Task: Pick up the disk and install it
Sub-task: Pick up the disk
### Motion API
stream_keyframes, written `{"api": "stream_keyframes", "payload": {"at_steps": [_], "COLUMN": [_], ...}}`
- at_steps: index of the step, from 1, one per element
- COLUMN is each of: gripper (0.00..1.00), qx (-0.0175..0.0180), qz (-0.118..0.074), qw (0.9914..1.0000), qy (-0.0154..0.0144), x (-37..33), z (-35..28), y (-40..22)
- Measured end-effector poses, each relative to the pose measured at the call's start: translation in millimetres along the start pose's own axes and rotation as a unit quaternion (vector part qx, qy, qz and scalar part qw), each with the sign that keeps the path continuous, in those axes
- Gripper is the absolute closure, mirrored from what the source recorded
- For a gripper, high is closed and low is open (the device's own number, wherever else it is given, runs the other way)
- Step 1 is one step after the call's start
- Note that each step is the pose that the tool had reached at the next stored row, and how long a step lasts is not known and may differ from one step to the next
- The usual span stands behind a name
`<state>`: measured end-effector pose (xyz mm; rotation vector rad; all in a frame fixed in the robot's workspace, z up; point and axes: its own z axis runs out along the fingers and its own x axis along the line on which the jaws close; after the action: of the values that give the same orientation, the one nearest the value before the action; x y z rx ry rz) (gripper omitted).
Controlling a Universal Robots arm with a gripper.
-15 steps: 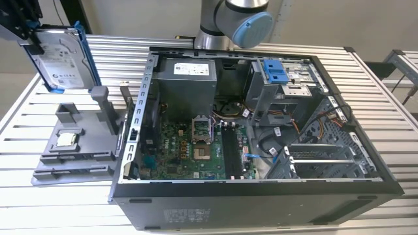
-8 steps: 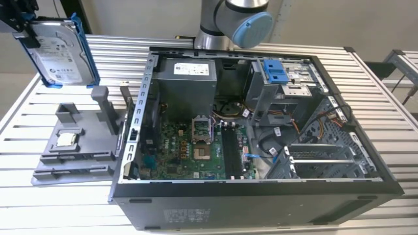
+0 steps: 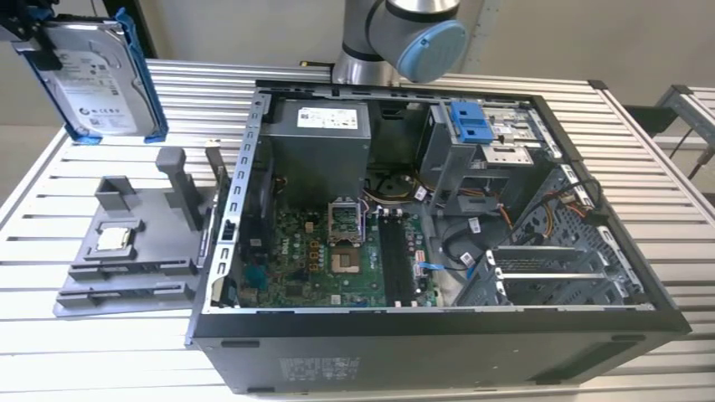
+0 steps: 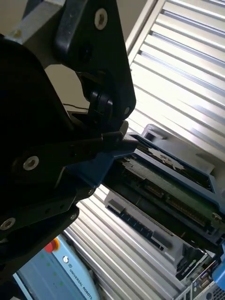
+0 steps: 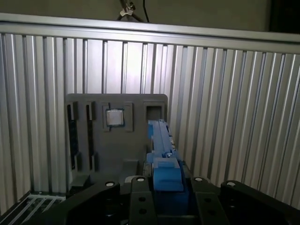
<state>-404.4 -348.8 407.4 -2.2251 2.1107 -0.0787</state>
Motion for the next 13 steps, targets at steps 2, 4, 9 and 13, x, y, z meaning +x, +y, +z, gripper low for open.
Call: {"api": "stream_keyframes", "payload": {"at_steps": [2,4,9,13], "gripper": [1.0,1.0,1.0,1.0], "qx": [-0.0001,0.0,0.0,0.0001], "qz": [0.0,0.0,0.0,0.0], "qw": [1.0,1.0,1.0,1.0], "qy": [0.0,0.0,0.0,0.0], "x": [-0.1,-0.1,-0.2,-0.3], "z": [-5.2,-10.1,-18.1,-22.2], "y": [-0.4,-0.8,-1.5,-1.8]}}
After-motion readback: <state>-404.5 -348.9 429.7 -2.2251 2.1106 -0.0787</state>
